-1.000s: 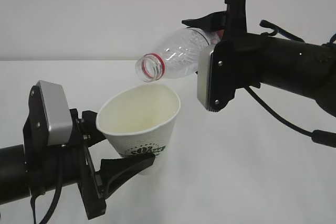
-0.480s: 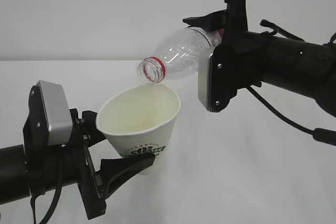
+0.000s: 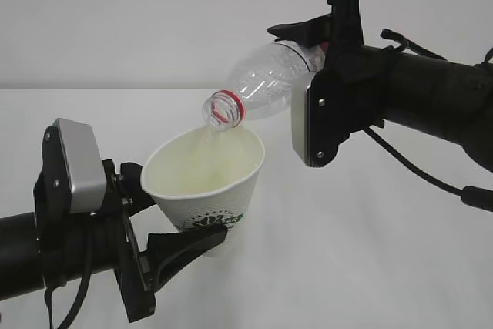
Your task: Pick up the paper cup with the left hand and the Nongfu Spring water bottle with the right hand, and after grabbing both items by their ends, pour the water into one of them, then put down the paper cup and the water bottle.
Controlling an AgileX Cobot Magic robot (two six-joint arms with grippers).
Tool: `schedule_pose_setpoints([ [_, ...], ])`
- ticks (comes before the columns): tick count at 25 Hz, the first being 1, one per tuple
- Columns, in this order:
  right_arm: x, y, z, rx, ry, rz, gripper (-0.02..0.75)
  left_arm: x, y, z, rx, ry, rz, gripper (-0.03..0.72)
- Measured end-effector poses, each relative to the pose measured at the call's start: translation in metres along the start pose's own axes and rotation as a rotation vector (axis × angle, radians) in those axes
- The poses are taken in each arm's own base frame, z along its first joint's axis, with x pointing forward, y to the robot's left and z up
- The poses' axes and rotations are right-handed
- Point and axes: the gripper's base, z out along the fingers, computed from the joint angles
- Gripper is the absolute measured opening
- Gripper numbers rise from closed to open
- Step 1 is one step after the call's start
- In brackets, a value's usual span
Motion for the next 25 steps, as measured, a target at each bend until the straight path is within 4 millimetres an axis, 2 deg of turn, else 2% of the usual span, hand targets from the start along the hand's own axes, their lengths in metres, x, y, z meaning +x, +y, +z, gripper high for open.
schedule_pose_setpoints([
  [25, 0.0001, 0.0000, 0.0000, 0.000, 0.001, -0.019, 0.505, 0.0007, 0.0001, 0.0000, -0.001, 0.007, 0.000, 0.507],
])
